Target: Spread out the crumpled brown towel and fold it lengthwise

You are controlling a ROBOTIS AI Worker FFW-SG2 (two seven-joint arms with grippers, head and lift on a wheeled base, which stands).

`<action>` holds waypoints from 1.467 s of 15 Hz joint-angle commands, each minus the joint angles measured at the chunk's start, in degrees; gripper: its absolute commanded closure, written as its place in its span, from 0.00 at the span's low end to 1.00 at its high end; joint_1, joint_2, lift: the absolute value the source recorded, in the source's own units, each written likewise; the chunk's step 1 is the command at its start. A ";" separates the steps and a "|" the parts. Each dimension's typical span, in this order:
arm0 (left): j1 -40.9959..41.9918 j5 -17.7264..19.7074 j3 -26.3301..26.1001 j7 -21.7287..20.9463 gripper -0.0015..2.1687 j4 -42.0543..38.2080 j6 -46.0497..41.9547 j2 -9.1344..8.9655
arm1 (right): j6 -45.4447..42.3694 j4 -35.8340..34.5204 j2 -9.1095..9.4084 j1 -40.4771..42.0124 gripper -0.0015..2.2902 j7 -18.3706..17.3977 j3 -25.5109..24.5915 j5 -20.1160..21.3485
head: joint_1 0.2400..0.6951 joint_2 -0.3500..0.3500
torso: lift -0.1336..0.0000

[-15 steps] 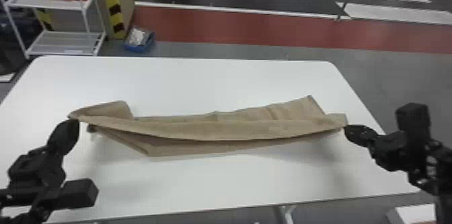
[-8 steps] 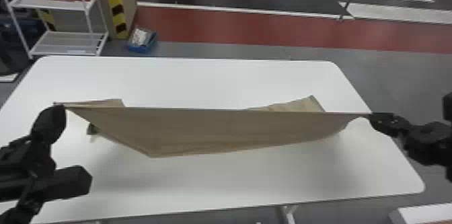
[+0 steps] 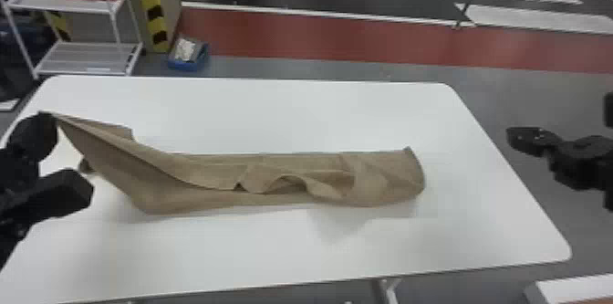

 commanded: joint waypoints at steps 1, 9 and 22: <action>-9.93 6.65 -2.89 0.00 0.66 7.19 -0.87 -1.07 | 0.92 7.72 0.13 -9.33 0.63 -0.54 5.18 3.04 | 1.00 0.31 | 0.10; -11.25 5.86 -4.30 -0.61 0.67 9.65 -0.87 -2.57 | 4.08 1.04 4.70 -3.53 0.33 1.75 9.75 1.46 | 0.93 0.41 | 0.10; -10.37 3.67 -5.09 -1.58 0.66 9.82 -0.70 -2.57 | -30.37 3.24 5.14 -0.63 0.29 14.93 32.95 31.87 | 1.00 0.69 | 0.10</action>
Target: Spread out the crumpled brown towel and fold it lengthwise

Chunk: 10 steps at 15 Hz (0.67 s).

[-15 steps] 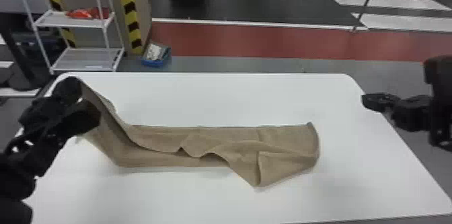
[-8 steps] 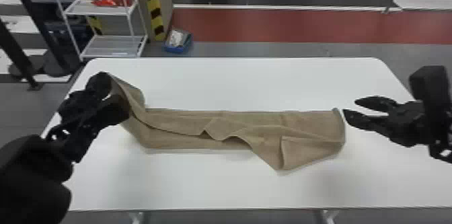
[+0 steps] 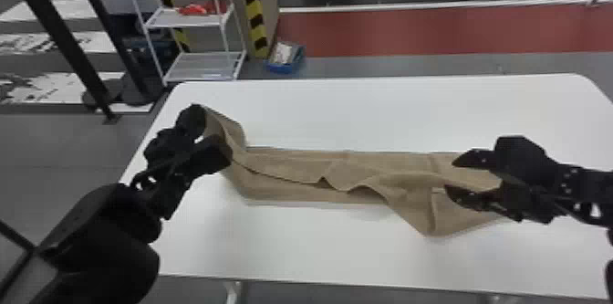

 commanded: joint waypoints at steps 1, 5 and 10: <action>0.33 -0.59 0.07 0.02 0.67 0.00 0.00 0.07 | -6.23 0.91 0.24 0.13 0.29 0.30 1.72 3.60 | 1.00 0.71 | 0.10; 0.77 -0.85 0.07 0.02 0.67 0.09 -0.17 0.07 | -5.18 2.84 0.24 -1.98 0.30 2.06 2.34 3.86 | 1.00 0.76 | 0.10; 0.95 -1.38 -0.28 0.19 0.67 0.61 -0.17 0.42 | -5.88 6.44 -0.02 -3.21 0.40 1.97 6.21 13.35 | 1.00 0.75 | 0.10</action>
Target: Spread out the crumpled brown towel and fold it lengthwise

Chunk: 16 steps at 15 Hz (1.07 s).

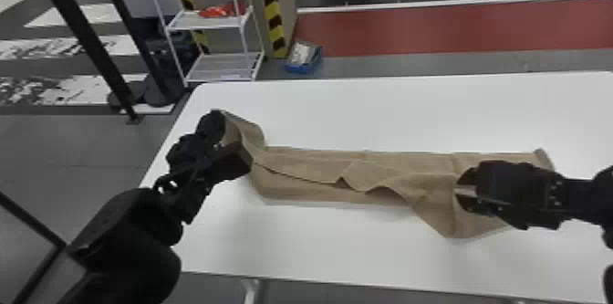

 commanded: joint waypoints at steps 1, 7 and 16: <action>0.15 -0.05 -0.09 0.11 0.67 0.07 0.00 0.25 | 0.01 1.05 -0.21 -0.69 0.40 0.11 1.24 2.19 | 1.00 0.75 | 0.10; 0.50 -1.01 -0.09 0.02 0.67 0.15 0.00 0.34 | 0.36 2.99 -0.21 -2.36 0.35 0.11 1.68 1.93 | 1.00 0.75 | 0.10; 0.15 -1.19 -0.18 0.29 0.67 0.86 0.00 0.34 | 1.06 8.52 0.32 -5.87 0.35 0.99 3.43 1.40 | 1.00 0.75 | 0.10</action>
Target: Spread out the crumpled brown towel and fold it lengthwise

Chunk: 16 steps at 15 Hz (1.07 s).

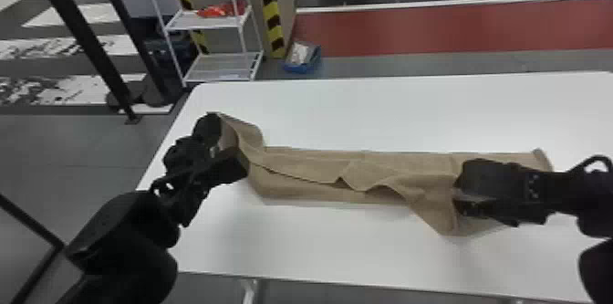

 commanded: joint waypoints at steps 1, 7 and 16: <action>-0.09 0.00 0.00 0.05 0.67 0.04 0.00 0.06 | 0.46 1.04 0.19 -1.09 0.35 0.55 0.46 -0.24 | 1.00 0.75 | 0.10; -0.18 -0.53 -0.08 0.13 0.67 0.40 0.00 -0.03 | 2.92 2.09 0.37 -1.79 0.50 3.45 0.90 -0.68 | 1.00 0.75 | 0.10; 0.61 -1.49 0.62 0.75 0.67 -2.07 0.18 -0.12 | 2.04 -8.10 -0.60 2.61 0.51 2.48 -8.68 -5.78 | 1.00 0.73 | 0.10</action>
